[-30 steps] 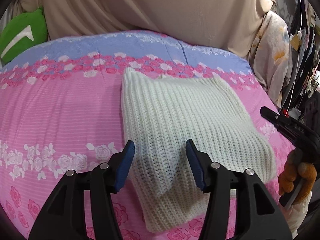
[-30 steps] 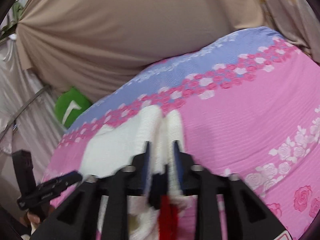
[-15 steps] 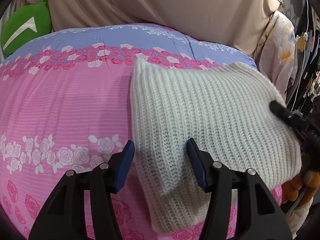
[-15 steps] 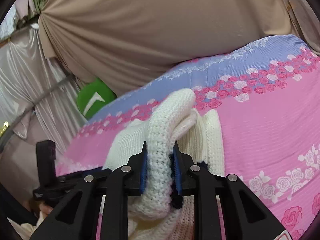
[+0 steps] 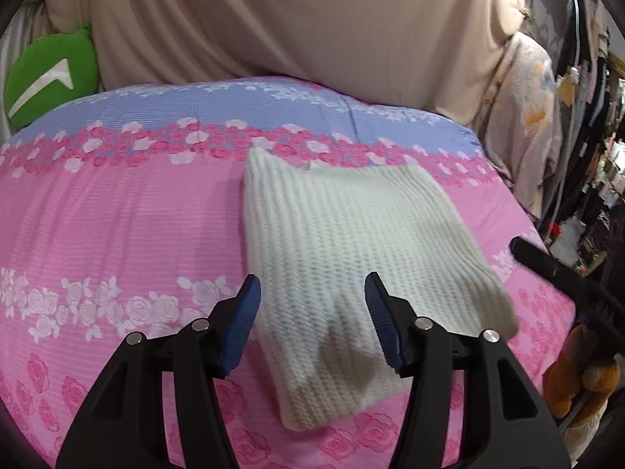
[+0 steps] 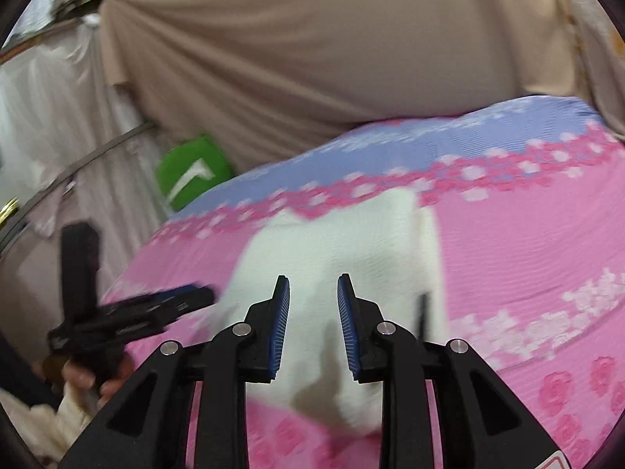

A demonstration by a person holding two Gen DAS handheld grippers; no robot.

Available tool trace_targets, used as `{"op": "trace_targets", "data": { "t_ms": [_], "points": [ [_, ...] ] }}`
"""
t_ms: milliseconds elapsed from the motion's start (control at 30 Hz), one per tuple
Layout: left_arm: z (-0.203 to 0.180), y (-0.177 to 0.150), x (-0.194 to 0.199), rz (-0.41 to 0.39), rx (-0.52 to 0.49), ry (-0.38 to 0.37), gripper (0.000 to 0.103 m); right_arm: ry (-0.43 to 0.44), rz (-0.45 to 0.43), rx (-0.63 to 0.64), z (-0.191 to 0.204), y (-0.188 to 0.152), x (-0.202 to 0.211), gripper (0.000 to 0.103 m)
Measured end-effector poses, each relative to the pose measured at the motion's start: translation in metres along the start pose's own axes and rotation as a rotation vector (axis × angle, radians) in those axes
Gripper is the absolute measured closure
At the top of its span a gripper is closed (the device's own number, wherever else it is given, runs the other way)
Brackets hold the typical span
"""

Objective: Fold small clothes

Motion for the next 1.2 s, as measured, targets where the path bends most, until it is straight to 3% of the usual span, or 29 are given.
{"op": "trace_targets", "data": {
  "t_ms": [67,133,167,233,333,433,567,733,800,867,933,1000,1067,1200],
  "points": [
    [-0.006,-0.009,-0.013,0.039,-0.03,0.014,0.049,-0.021,0.079,0.037,0.008,-0.018,-0.017,0.08],
    [-0.003,-0.021,-0.027,0.081,-0.041,0.06,0.048,-0.137,0.149,0.062,-0.005,-0.039,-0.033,0.084],
    [0.002,-0.025,-0.031,0.09,-0.046,0.081,0.047,-0.178,0.173,0.053,-0.014,-0.049,-0.035,0.094],
    [0.014,-0.034,-0.033,0.131,-0.006,0.048,0.046,-0.158,0.174,-0.031,-0.036,-0.062,-0.027,0.103],
    [0.037,-0.046,-0.029,0.172,0.066,0.011,0.045,-0.098,0.124,-0.159,-0.056,-0.067,0.007,0.103],
    [0.038,-0.046,-0.015,0.154,0.082,0.029,0.046,-0.227,0.083,-0.14,-0.055,-0.059,0.027,0.088],
    [0.013,-0.029,0.008,0.064,0.037,0.006,0.048,-0.134,0.015,-0.093,-0.037,-0.026,0.031,0.088],
    [-0.006,-0.003,-0.001,0.01,-0.012,0.022,0.047,-0.117,0.002,0.016,-0.019,0.025,-0.013,0.086],
    [-0.002,0.002,-0.017,0.028,0.004,0.037,0.047,-0.131,0.031,0.008,-0.033,0.038,-0.042,0.084],
    [0.005,0.001,-0.036,0.06,0.022,0.061,0.045,-0.171,0.115,-0.006,-0.059,0.037,-0.078,0.084],
    [0.013,-0.002,-0.05,0.068,0.027,0.078,0.034,-0.203,0.169,-0.024,-0.08,0.025,-0.103,0.093],
    [0.017,-0.003,-0.053,0.08,0.057,0.053,0.034,-0.143,0.148,-0.087,-0.09,0.027,-0.1,0.093],
    [0.017,-0.002,-0.046,0.078,0.067,0.045,0.035,-0.138,0.119,-0.125,-0.088,0.032,-0.083,0.091],
    [0.005,-0.006,-0.017,0.05,0.029,0.019,0.037,-0.129,0.054,-0.077,-0.063,0.014,-0.031,0.069]
  ]
}}
Point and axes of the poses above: each gripper's, at about its wrist camera, not at the fingertips, and x roughly against the way its jaws point, z to its left, y to its top, the point moved 3 cm from there along -x, roughly the way its jaws point
